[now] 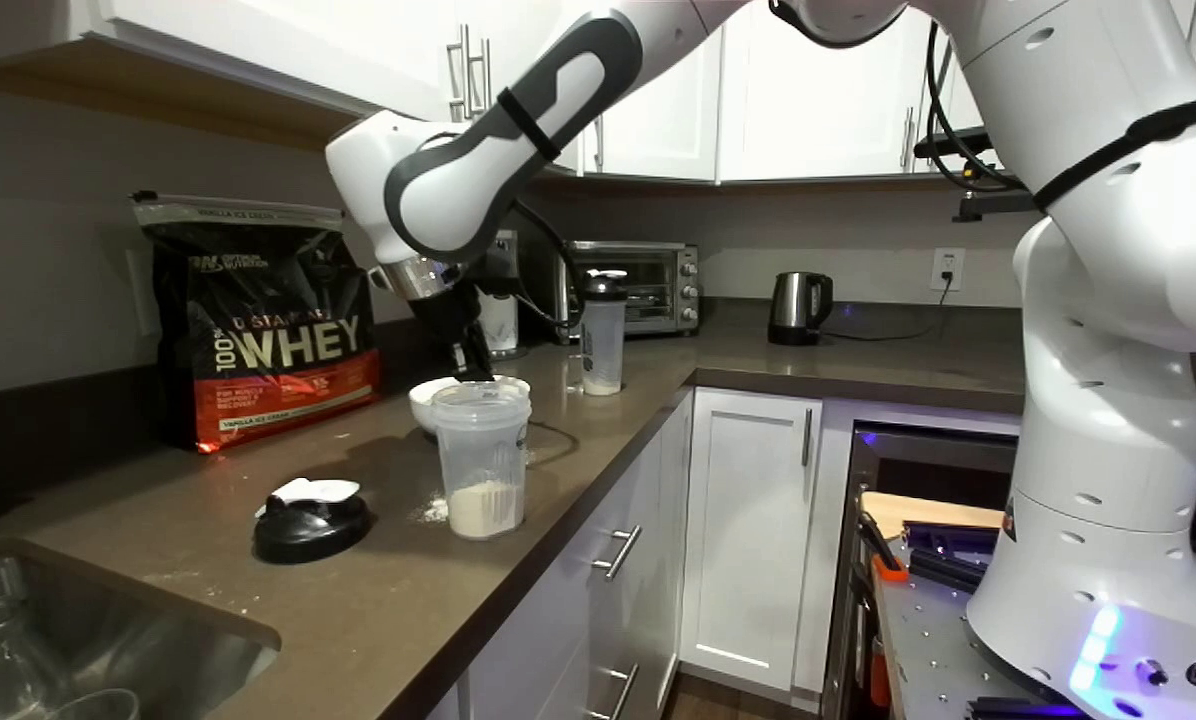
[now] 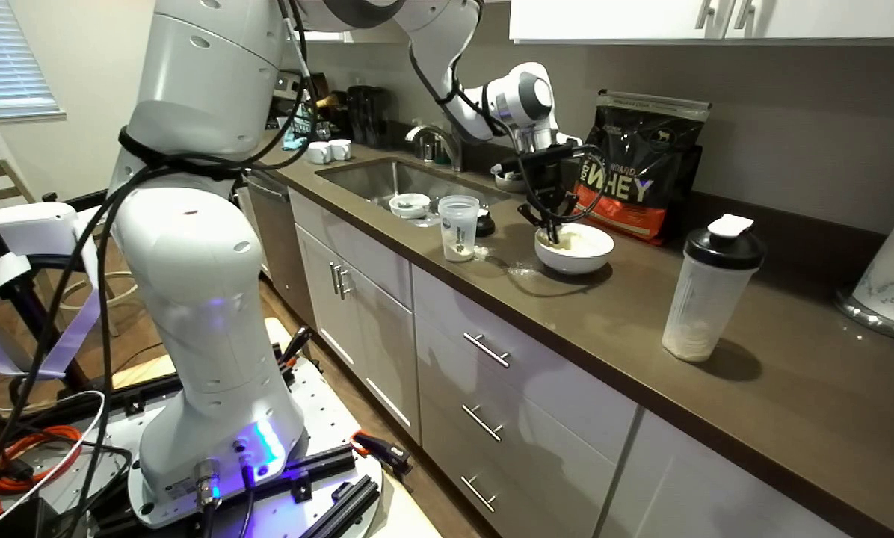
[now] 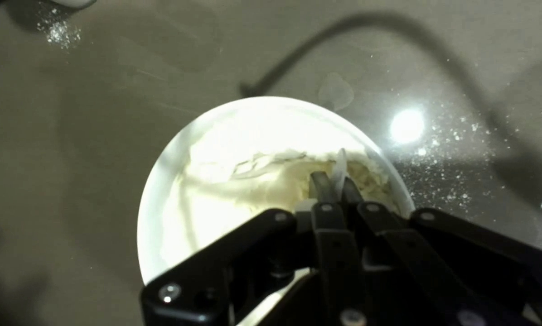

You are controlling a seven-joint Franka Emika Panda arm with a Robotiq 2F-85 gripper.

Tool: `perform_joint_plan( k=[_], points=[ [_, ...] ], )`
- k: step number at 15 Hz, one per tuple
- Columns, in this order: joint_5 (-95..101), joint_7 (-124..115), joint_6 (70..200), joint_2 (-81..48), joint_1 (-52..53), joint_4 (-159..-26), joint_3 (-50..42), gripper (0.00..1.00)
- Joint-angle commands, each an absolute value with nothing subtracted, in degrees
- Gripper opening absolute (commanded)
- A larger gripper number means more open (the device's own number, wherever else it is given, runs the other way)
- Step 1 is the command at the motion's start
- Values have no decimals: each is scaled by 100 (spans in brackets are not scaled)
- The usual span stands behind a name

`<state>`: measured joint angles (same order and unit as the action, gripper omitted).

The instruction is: Use the measuring spoon to transfer one spoon of contents from the bowl to the left cup

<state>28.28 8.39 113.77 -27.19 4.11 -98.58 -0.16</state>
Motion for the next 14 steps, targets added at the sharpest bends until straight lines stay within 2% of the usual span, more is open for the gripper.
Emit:
perform_joint_plan(
  k=[1,14],
  points=[
    [2706,710,11221,-2742,394,-9831,-76,1],
    [1942,806,10923,-2839,66,-9491,-162,1]
  ],
)
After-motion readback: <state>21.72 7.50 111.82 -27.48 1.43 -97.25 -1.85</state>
